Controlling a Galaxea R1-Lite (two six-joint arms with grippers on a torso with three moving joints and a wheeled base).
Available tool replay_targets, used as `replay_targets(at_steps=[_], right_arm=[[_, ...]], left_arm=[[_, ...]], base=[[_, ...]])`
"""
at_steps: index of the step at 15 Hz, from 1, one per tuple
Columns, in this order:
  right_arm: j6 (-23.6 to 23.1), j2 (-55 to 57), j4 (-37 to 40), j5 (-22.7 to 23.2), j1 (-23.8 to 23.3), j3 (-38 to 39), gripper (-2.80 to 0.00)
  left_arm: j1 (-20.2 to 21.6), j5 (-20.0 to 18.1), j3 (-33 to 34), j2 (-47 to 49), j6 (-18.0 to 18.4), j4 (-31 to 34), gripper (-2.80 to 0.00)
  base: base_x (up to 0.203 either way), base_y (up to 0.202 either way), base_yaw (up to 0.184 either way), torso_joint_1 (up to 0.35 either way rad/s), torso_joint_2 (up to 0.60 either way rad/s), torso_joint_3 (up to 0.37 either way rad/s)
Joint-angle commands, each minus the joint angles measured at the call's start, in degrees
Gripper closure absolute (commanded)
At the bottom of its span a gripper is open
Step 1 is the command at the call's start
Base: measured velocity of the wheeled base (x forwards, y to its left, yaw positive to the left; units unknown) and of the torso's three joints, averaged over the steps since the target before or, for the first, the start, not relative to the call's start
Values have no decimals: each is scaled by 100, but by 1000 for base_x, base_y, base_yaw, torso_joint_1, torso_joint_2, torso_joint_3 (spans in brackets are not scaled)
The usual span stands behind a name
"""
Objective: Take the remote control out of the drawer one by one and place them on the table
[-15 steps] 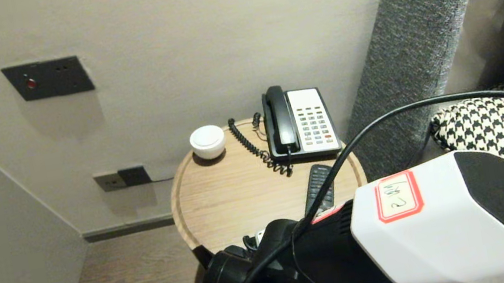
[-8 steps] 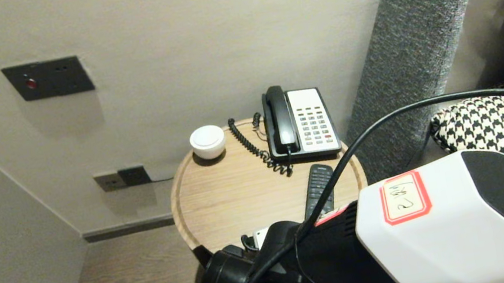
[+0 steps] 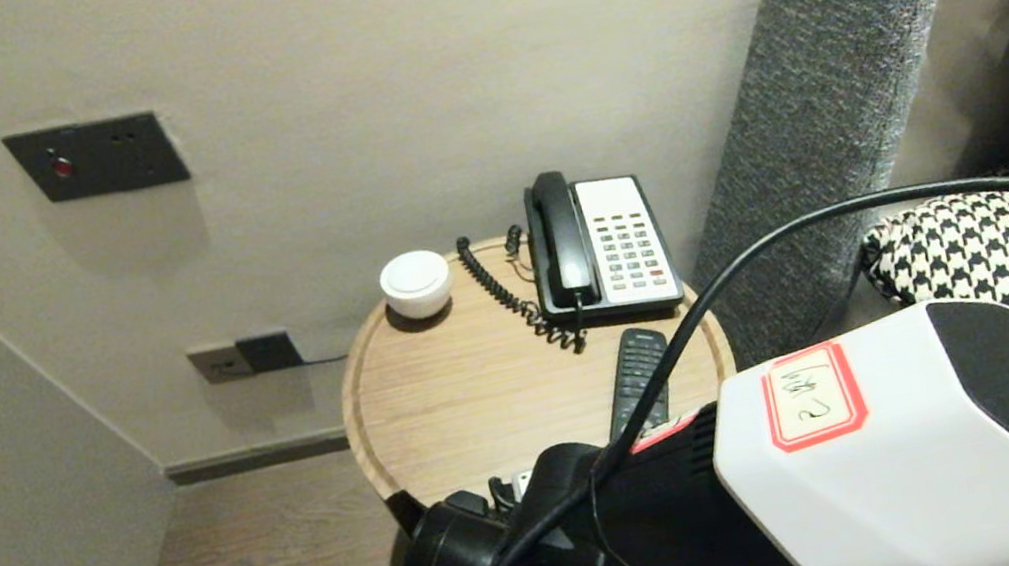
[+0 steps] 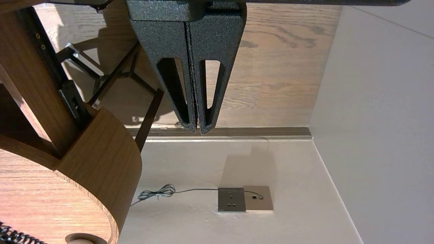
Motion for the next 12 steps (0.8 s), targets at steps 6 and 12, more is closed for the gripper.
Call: replay_targets(at_steps=[6,12], right_arm=[[33,125,-121,152,-47,-4,-280],[33,161,-138,152,-47,-18,-280]], left_arm=[[3,2,0,-12,-2,-5,0],[3,2,0,-9,-2,-5,0]], base=[[0,0,0,0,0,0],[0,0,0,0,0,0]])
